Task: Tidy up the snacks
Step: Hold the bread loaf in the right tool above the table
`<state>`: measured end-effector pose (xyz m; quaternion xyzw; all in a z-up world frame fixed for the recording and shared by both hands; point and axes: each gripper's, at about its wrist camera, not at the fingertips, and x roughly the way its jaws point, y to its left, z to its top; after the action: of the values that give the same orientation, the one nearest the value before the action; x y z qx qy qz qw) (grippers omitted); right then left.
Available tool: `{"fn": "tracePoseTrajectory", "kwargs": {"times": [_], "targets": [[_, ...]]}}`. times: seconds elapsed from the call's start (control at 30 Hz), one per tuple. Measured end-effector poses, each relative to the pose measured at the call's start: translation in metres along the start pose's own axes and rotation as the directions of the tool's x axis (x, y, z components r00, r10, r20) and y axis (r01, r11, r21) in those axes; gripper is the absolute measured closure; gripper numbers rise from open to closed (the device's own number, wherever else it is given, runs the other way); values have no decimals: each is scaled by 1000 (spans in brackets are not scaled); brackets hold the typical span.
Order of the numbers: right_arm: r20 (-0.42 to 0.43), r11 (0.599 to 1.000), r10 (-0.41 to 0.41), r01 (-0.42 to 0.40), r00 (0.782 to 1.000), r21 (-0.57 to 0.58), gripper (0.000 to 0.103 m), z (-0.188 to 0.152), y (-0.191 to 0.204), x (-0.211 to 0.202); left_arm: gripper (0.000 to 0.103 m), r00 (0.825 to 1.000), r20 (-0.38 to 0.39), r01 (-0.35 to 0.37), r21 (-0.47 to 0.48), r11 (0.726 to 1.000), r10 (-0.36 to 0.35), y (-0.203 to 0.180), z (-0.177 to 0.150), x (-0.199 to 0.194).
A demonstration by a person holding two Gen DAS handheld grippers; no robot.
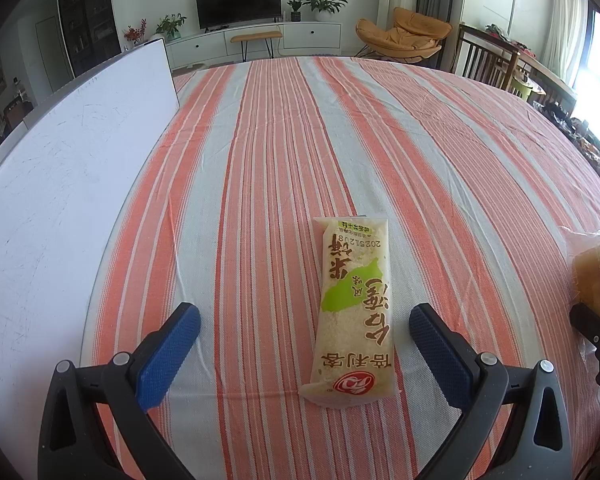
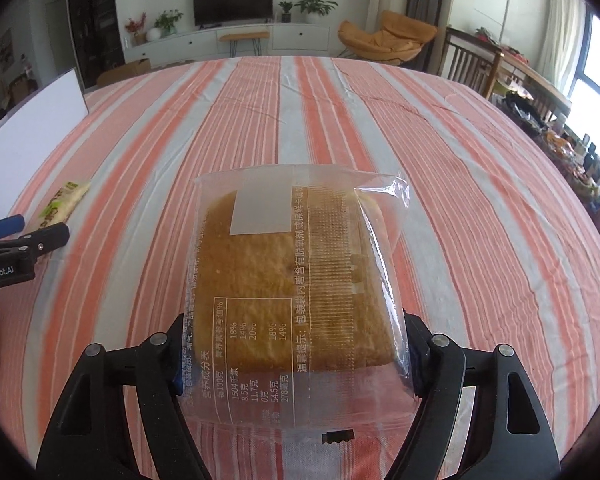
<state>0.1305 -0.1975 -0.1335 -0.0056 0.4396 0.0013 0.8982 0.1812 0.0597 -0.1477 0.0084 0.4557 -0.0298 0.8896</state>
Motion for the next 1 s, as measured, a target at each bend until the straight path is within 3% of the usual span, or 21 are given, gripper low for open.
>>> {"fn": "tracePoseTrajectory", "kwargs": {"times": [0.2,1.0], "targets": [[-6,1000,6,-6,1000,17,14,-5,1,-3,0,1000,0,0,0,1000,0,0,0,0],[-5,1000,12,-12,1000,17,13,-8,0,-4,0,1000,0,0,0,1000,0,0,0,0]]}}
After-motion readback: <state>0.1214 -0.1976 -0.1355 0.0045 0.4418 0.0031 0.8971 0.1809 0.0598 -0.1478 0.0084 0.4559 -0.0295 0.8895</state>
